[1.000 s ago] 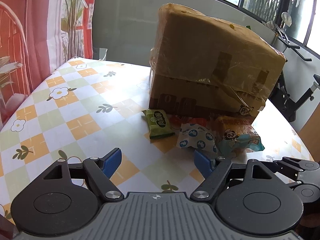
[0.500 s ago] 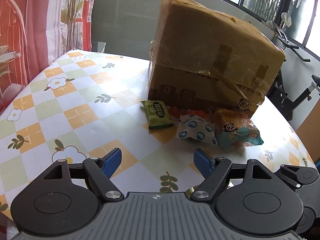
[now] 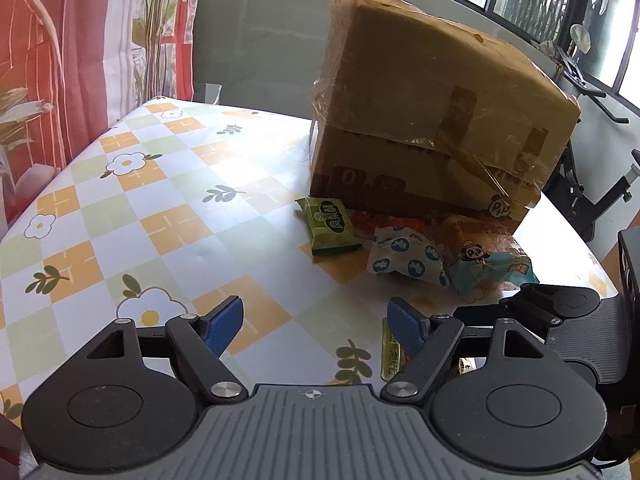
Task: Organize snacks
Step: 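Grasp the gold bean snack bag with the right tool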
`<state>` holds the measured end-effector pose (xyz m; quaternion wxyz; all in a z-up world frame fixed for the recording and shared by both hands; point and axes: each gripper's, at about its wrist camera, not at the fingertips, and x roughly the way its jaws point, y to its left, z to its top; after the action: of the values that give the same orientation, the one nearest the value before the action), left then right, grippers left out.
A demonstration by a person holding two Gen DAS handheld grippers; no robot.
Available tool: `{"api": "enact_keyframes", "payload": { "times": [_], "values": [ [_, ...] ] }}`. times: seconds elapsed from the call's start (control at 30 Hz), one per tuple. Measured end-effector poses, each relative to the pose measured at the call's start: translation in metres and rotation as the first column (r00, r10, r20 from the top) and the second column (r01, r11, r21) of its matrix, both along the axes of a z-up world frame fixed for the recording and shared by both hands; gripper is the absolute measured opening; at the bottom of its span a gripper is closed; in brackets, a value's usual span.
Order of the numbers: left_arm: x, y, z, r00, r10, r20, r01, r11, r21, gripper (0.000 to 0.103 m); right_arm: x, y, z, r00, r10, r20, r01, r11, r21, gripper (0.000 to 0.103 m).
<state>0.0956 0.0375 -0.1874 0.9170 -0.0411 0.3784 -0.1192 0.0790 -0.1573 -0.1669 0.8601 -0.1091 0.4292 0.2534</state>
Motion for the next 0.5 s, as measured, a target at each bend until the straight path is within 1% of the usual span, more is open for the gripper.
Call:
{"api": "enact_keyframes", "payload": {
  "times": [0.13,0.2,0.27,0.4,0.43,0.47,0.5],
  "values": [
    [0.000,-0.001,-0.001,1.000,0.004,-0.005,-0.004,1.000,0.003,0.081,0.001,-0.001,-0.002,1.000,0.019,0.014,-0.020,1.000,0.017,0.085],
    [0.000,-0.001,-0.001,1.000,0.004,-0.006,-0.004,1.000,0.004,0.081,-0.003,-0.002,-0.002,0.999,0.031,0.025,-0.031,0.999,0.032,0.077],
    [0.001,-0.001,-0.002,1.000,0.005,-0.008,-0.005,1.000,0.005,0.081,-0.008,-0.002,0.000,0.999,0.038,0.031,-0.040,0.998,0.044,0.065],
    [0.001,-0.002,-0.004,1.000,-0.001,-0.015,0.001,1.000,0.007,0.081,-0.016,-0.008,0.000,0.999,0.024,0.036,-0.026,0.998,0.062,0.059],
    [0.000,-0.002,-0.005,1.000,-0.004,-0.018,0.004,1.000,0.007,0.081,-0.018,-0.010,0.000,0.999,0.005,0.044,-0.007,0.998,0.067,0.054],
    [0.000,-0.003,-0.005,1.000,-0.006,-0.019,0.006,1.000,0.007,0.081,-0.021,-0.012,0.001,0.998,-0.017,0.053,0.013,0.998,0.068,0.047],
    [0.000,-0.003,-0.005,1.000,-0.008,-0.021,0.008,1.000,0.007,0.081,-0.023,-0.015,0.001,0.998,-0.037,0.056,0.033,0.997,0.074,0.046]
  ]
}}
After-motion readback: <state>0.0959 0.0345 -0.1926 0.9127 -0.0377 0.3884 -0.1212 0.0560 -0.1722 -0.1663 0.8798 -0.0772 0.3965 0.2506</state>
